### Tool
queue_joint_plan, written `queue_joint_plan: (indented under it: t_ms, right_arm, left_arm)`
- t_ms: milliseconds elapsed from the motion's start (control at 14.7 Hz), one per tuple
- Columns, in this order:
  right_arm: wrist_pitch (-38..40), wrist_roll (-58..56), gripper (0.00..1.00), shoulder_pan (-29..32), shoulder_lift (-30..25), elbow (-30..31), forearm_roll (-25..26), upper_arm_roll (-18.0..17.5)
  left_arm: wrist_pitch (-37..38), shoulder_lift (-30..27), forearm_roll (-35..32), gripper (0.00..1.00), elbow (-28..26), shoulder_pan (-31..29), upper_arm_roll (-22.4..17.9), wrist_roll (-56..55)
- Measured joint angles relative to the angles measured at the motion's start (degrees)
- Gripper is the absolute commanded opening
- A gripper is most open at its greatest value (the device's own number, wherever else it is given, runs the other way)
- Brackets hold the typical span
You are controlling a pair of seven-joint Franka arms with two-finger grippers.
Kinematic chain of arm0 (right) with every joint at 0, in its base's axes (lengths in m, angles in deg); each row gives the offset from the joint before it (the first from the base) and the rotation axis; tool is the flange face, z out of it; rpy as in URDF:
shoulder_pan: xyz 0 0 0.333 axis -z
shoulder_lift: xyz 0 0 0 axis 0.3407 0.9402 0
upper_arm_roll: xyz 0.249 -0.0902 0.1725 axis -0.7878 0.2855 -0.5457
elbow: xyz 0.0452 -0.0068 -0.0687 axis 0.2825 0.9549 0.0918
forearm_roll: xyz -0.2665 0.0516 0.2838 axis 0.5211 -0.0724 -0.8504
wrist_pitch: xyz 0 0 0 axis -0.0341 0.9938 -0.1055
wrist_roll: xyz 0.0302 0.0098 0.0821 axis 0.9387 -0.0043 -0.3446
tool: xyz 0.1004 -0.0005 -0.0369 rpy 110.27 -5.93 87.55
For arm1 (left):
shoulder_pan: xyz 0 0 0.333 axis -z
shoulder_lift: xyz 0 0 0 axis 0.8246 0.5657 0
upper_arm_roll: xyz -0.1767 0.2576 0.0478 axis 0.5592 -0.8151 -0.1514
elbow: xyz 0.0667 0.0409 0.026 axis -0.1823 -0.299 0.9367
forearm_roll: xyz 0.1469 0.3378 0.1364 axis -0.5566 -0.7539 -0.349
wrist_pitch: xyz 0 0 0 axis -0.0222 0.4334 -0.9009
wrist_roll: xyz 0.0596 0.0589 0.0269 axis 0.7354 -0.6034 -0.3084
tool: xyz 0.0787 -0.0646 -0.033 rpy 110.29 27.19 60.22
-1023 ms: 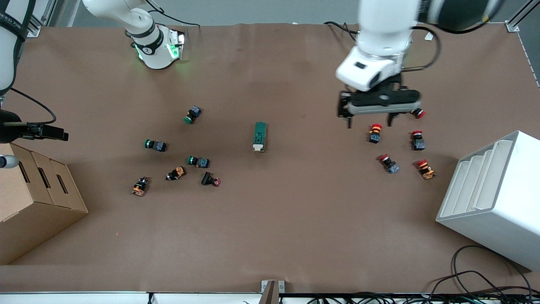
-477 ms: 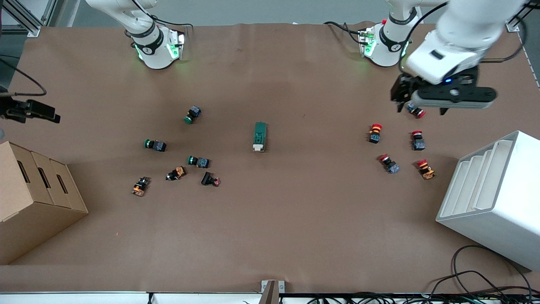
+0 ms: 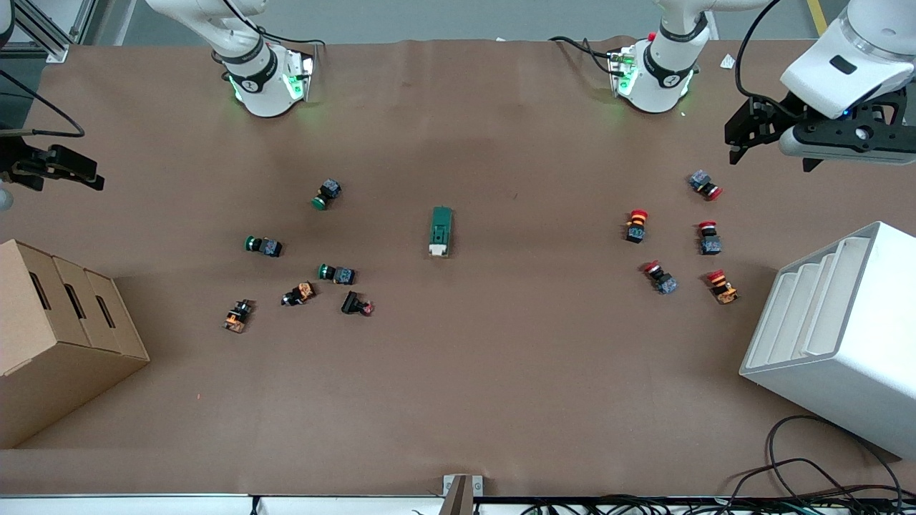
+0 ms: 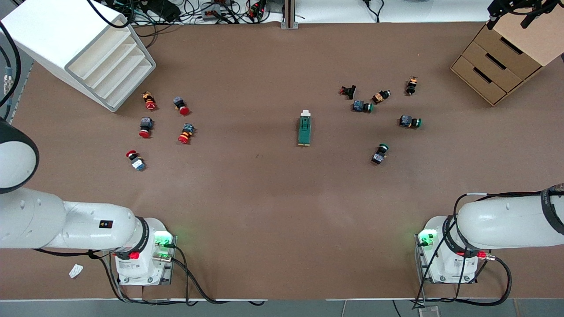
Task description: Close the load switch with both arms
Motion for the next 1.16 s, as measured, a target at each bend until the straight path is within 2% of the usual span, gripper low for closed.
queue_joint_plan:
  t_ms: [409,1159]
  right_arm:
    - [2.2,0.0,1.00,-0.1,-4.5,0.6,0.0,-0.4]
    - [2.3,3.7,1.00,-0.1,-5.7,1.7,-0.2,0.0]
  left_arm:
    - [0.0,-3.0,3.3,1.00,-4.6,0.0,-2.4,0.0]
    - [0.0,-3.4,3.4,1.00,-4.8,-2.0,-2.7,-0.1]
